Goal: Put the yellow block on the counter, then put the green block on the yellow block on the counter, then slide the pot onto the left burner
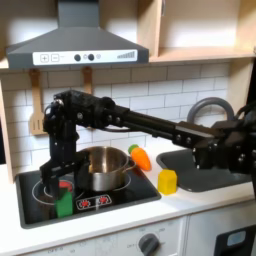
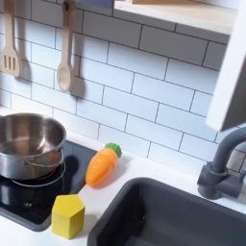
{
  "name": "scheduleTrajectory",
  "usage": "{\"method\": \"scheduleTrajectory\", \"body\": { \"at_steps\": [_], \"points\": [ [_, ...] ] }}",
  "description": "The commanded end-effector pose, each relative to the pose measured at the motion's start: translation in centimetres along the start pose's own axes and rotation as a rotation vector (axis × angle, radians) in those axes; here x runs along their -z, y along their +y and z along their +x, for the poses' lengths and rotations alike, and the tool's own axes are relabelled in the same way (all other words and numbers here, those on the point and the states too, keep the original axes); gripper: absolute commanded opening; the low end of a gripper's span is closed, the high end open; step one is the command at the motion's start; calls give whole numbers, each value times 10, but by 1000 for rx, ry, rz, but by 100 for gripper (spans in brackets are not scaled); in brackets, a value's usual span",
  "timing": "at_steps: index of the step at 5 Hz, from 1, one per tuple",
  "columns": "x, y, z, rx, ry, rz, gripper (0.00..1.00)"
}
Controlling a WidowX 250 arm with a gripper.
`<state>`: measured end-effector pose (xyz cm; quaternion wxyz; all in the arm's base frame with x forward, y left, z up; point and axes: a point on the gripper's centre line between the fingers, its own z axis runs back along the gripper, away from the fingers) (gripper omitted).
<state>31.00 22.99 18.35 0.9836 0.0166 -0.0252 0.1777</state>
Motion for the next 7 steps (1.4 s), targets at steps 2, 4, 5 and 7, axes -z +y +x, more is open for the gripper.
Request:
{"method": "scheduleTrajectory", "body": {
  "at_steps": [2,4,5,7],
  "points": [
    [6,-2,0,-6,23,-7,100],
    [20,3,1,-37,49,-6,100],
    [20,2,3,-40,50,5,100],
    [32,6,12,-55,85,7,100]
  ]
}}
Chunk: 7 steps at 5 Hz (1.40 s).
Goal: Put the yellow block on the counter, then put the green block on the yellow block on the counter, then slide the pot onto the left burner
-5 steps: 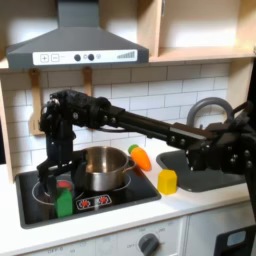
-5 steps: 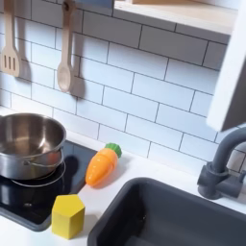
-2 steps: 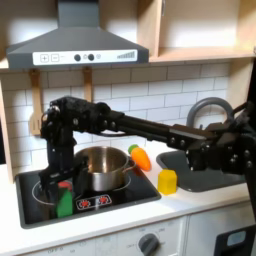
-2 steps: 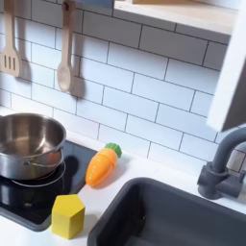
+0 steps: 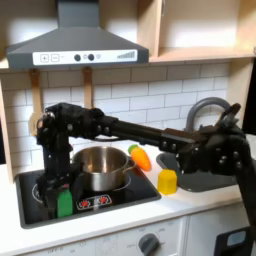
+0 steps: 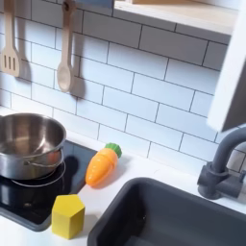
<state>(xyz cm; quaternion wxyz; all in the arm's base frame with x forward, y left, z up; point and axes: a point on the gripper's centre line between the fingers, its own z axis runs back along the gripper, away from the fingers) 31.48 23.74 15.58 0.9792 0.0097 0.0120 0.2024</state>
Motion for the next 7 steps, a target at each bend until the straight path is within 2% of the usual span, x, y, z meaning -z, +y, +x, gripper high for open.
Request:
{"method": "scheduleTrajectory", "body": {
  "at_steps": [1,2,3,4,6,7],
  "points": [
    [6,0,11,-9,11,9,100],
    [7,-3,12,-8,-1,3,97],
    [7,-9,12,9,-3,-2,0],
    [12,-15,7,21,9,3,0],
    [9,-12,2,6,-7,8,0],
    [7,-13,6,5,-18,22,100]
  ]
}}
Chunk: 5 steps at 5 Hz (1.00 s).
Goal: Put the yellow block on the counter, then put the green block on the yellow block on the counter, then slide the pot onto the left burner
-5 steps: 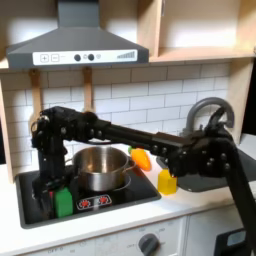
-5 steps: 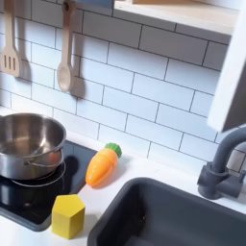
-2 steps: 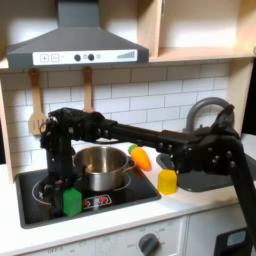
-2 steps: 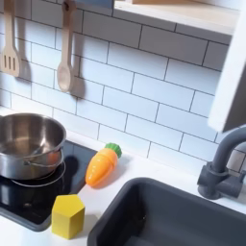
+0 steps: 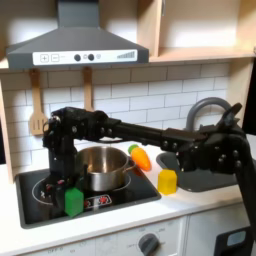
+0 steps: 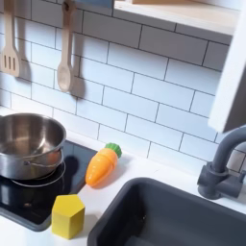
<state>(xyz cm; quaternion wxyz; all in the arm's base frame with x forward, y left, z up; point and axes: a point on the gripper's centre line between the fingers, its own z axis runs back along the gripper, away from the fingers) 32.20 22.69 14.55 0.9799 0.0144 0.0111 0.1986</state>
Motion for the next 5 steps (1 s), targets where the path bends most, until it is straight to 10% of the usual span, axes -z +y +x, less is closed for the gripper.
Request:
{"method": "scheduleTrajectory", "body": {
  "at_steps": [1,5],
  "points": [
    [-2,-1,2,9,-11,-5,100],
    [-22,-13,-16,50,-36,-15,100]
  ]
}}
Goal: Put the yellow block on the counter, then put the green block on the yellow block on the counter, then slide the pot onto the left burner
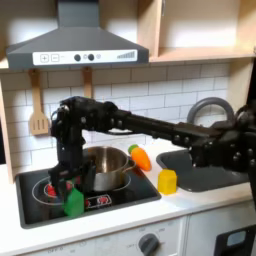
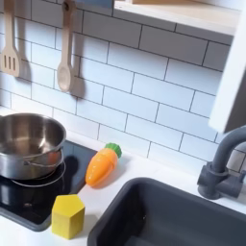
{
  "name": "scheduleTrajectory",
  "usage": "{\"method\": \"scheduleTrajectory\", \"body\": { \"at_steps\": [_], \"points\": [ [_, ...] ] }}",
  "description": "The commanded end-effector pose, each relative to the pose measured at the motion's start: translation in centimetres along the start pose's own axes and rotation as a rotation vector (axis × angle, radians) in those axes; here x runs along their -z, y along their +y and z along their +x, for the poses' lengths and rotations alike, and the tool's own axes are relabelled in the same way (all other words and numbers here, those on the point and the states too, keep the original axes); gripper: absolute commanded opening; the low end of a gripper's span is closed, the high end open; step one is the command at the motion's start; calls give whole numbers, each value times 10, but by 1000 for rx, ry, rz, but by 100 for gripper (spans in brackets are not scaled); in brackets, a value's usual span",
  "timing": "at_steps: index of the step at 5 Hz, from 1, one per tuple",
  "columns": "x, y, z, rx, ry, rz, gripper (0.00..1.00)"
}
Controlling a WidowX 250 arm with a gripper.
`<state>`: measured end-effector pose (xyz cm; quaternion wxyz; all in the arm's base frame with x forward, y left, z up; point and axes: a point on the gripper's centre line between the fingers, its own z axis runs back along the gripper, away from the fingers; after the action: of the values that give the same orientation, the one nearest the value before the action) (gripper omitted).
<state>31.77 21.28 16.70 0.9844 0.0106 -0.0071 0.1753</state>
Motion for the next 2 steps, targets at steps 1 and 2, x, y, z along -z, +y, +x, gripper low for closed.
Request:
{"method": "scheduleTrajectory", "body": {
  "at_steps": [1,2],
  "points": [
    [9,-3,-9,-5,18,-1,100],
    [6,-1,-8,-20,7,5,100]
  ]
}}
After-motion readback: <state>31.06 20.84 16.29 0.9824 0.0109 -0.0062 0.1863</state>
